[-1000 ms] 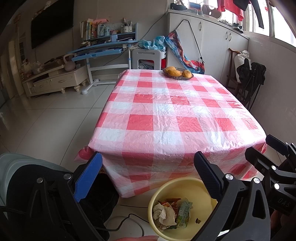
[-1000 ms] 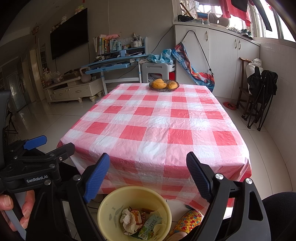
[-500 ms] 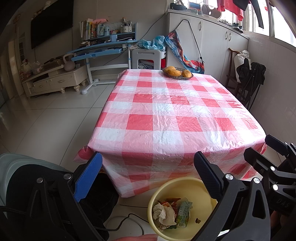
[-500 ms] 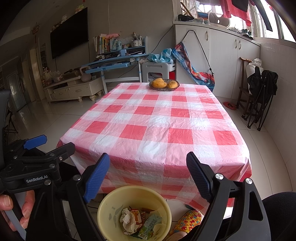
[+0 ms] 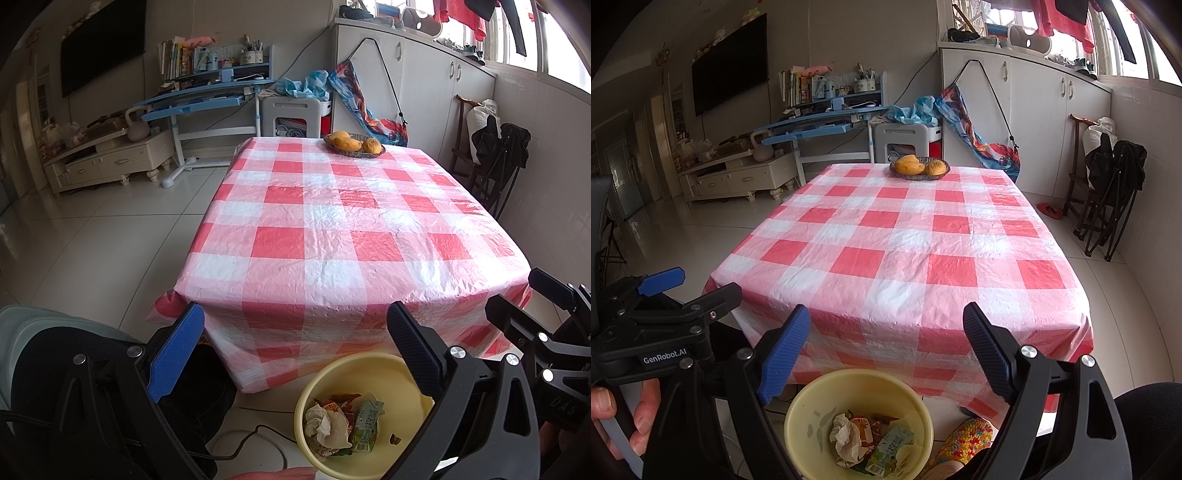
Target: Collect trash
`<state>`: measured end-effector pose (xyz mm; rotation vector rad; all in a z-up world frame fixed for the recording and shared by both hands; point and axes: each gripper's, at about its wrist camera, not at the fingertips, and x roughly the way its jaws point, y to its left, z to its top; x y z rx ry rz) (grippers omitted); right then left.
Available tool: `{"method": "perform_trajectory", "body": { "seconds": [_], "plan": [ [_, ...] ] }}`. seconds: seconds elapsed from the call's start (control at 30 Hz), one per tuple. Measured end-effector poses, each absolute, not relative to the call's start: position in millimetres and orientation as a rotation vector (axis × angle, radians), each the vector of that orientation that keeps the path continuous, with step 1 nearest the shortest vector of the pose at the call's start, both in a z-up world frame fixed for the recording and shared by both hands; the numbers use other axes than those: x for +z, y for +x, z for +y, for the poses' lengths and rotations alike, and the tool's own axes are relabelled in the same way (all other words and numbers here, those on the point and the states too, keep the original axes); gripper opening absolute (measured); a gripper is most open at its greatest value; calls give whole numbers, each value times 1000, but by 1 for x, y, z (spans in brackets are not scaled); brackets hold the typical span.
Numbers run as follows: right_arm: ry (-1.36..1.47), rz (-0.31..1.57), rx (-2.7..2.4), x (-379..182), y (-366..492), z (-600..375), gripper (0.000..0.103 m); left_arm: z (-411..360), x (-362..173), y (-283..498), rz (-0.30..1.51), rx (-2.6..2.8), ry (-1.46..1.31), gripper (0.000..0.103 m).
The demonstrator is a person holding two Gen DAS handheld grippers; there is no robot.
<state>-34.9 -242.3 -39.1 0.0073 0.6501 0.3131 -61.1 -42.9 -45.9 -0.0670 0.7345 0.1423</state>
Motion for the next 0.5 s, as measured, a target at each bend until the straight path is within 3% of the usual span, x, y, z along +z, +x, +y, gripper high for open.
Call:
{"method": "perform_trajectory", "body": {
  "seconds": [0.5],
  "plan": [
    [5,651,314,-39,-35,-240,81,-43,-46,-61,735,142,-67,96]
  ]
}}
